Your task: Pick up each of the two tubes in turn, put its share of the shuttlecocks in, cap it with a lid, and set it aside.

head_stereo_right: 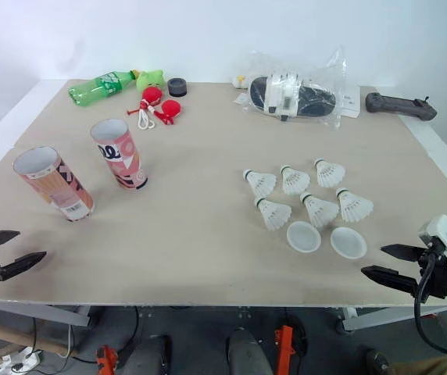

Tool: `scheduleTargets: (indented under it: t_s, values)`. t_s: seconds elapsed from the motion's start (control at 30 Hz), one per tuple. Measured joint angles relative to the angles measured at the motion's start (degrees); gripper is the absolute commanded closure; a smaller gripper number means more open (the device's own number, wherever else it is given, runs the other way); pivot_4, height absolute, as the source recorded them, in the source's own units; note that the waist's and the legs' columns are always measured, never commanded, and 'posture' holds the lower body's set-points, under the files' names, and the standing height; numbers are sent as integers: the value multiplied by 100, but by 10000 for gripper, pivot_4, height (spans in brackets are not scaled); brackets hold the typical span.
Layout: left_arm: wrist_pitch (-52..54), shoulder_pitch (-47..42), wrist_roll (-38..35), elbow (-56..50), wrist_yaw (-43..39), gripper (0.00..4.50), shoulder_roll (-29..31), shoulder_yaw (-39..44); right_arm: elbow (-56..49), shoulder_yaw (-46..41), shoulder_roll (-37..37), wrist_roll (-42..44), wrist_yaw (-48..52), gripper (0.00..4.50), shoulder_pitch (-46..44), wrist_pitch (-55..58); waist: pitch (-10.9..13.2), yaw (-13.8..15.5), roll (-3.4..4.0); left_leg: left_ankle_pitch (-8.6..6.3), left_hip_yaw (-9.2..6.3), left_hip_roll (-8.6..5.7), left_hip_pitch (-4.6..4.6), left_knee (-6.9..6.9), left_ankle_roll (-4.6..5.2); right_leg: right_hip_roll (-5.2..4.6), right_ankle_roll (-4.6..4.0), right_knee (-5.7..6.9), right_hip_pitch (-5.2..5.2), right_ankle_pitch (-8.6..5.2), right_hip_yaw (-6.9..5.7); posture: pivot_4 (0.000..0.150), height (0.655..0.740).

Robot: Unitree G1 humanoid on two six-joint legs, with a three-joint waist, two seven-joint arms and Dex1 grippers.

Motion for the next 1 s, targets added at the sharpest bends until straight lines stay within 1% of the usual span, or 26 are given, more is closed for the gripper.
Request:
scheduleTargets:
  t_s: [0.8,0.9,1.0]
  values:
    - [28,-99,-33,82,-14,0,0,1,11,-28,42,79,33,432,-4,124,0,0,0,0,0,0,0,1,0,0,10,2,0,7,0,1500,7400]
    - [18,-107,-62,66,-9,0,-18,20,-63,-199,116,505,21,432,-268,561,0,-12,3,0,1,0,1,3,0,0,13,3,0,12,2,1500,7400]
    - [29,-260,-352,-229,39,0,-281,113,-784,-366,116,1328,-164,432,-1008,1322,6,-35,26,5,3,0,2,11,7,3,14,11,-1,24,8,1500,7400]
